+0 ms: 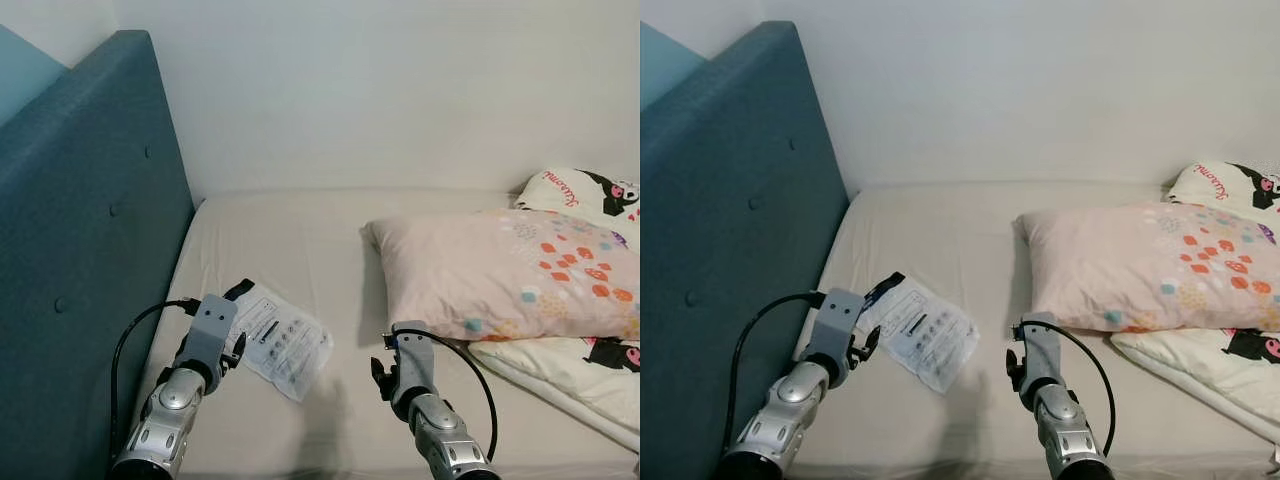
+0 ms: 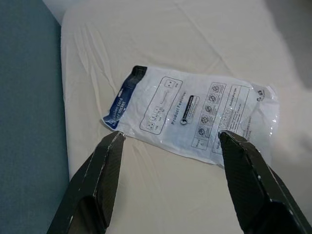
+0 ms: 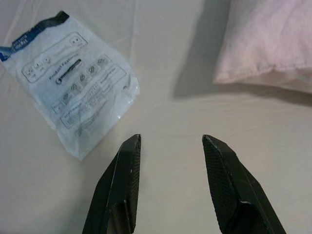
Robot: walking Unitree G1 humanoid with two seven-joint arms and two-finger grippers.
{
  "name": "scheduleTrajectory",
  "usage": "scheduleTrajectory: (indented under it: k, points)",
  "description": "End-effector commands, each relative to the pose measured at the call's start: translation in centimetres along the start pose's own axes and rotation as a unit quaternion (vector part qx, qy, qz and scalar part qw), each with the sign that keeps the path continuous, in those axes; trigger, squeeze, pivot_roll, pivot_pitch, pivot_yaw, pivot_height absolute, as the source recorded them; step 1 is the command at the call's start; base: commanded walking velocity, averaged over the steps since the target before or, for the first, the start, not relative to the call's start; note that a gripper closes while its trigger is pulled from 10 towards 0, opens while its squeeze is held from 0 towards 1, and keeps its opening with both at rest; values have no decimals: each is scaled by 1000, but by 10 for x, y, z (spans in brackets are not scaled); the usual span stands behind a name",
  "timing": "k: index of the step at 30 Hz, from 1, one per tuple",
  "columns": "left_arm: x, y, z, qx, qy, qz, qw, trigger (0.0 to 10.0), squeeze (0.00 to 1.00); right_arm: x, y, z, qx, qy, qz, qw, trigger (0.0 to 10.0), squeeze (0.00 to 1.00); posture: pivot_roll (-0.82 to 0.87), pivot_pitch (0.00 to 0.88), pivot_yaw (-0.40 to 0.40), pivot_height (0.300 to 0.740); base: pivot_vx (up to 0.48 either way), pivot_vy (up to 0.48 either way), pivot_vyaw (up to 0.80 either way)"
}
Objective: Clean up the room
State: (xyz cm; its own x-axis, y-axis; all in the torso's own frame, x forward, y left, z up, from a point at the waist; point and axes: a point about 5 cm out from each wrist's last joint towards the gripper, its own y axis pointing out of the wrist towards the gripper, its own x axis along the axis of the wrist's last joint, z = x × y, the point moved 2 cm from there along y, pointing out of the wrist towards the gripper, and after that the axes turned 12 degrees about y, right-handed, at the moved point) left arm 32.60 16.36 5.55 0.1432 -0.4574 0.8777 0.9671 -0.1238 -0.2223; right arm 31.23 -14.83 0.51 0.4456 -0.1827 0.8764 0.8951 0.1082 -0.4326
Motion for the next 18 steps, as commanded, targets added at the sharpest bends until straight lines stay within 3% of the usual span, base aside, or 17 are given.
scheduleTrajectory:
  k: [1,8,18]
  points:
    - [-9,-2,-4,-11,8,20,1000,10000,0,-10,-1,0,-1,8,19,1000,10000,0,-20,156,-14,660,0,0,0]
    - [-9,-3,-8,-15,6,19,1000,10000,0,-9,-2,0,3,12,15,1000,10000,0,-19,158,-9,630,0,0,0]
    - [-9,-3,-5,-19,13,19,1000,10000,0,-9,-1,2,5,11,16,1000,10000,0,-15,160,-11,630,0,0,0]
